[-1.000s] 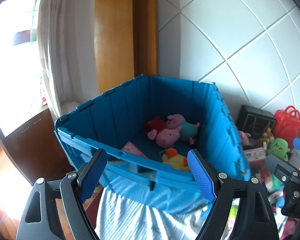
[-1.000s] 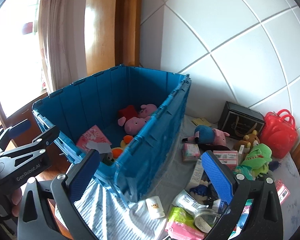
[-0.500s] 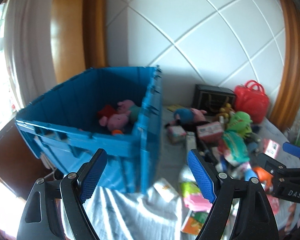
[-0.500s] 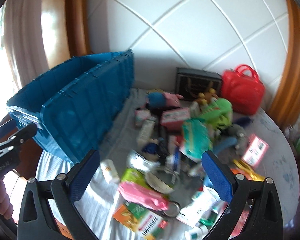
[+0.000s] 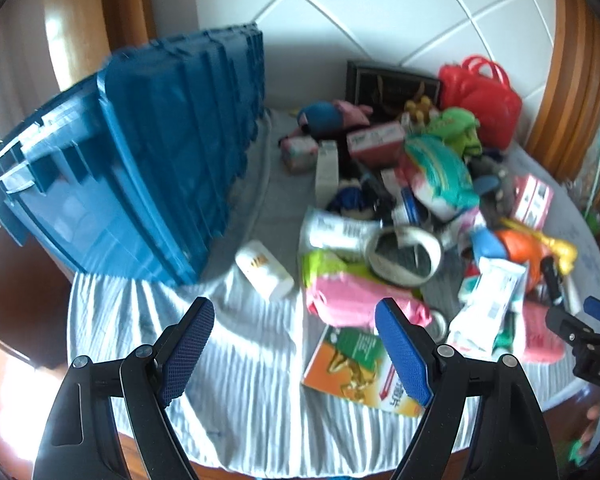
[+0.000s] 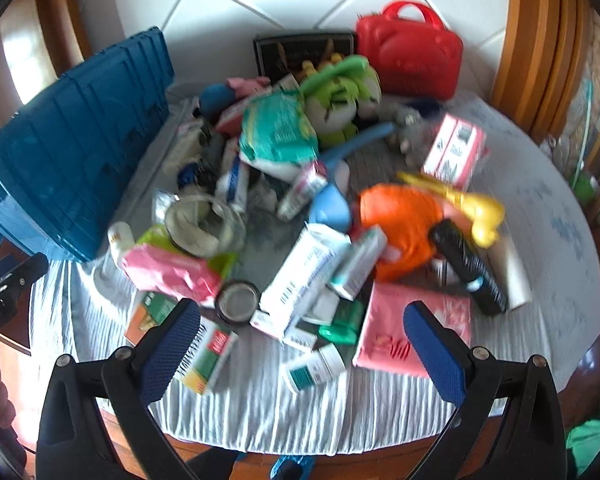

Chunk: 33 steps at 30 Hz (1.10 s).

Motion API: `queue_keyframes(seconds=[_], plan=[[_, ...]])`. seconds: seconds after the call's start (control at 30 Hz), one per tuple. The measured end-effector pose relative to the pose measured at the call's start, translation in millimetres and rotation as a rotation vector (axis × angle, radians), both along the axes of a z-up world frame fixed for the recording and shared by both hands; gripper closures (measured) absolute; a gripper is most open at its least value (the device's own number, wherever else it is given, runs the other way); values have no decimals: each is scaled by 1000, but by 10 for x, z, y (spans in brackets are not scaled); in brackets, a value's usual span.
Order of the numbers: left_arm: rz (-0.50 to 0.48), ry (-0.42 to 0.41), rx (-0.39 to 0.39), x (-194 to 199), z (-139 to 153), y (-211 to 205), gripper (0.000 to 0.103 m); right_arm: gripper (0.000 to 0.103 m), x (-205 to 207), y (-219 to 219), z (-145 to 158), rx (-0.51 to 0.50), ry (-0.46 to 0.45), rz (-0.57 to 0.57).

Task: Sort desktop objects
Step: 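Lower the open left gripper around the orange-green Ibuprofen box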

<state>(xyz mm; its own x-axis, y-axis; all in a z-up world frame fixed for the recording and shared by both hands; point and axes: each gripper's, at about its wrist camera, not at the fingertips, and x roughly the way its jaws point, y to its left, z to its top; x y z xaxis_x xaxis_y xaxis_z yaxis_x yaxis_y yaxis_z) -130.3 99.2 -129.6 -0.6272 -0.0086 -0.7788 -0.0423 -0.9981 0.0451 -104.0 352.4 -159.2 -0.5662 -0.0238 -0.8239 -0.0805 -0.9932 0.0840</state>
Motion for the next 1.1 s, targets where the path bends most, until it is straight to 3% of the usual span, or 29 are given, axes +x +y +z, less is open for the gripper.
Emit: queue_keyframes(seconds=[0.2, 0.37, 0.5, 0.57, 0.6, 0.67, 0.73, 0.83, 0.97, 1.03, 1.1], plan=[[-59, -112, -34, -52, -549, 178, 20, 0, 88, 48, -581, -37, -124, -19], [-115, -175, -44, -83, -943, 330, 20, 0, 199, 87, -890, -78, -181, -86], [-139, -211, -25, -19, -1127, 405, 20, 0, 283, 18, -973, -68, -202, -83], [-137, -218, -29, 27, -1178, 344, 26, 1, 294, -109, -958, -39, -198, -51], [-134, -220, -32, 51, -1202, 304, 35, 5, 288, -185, -948, -21, -195, -32], [-117, -239, -36, 68, -1262, 187, 47, 38, 256, -329, -939, -15, -185, 11], [-100, -259, -37, 56, -1335, 72, 54, 47, 205, -499, -963, -27, -187, 59], [-97, -245, -23, 41, -1376, -17, 54, 47, 139, -743, -1068, -19, -200, 122], [-109, -188, -112, -16, -1369, -16, 55, 47, 38, -938, -1237, -58, -227, 166], [-70, -160, -178, -123, -1378, -112, 56, 47, 3, -1068, -1247, -109, -226, 203], [-16, -169, -196, -301, -1401, -302, 57, 47, -8, -1314, -1259, -150, -233, 282]])
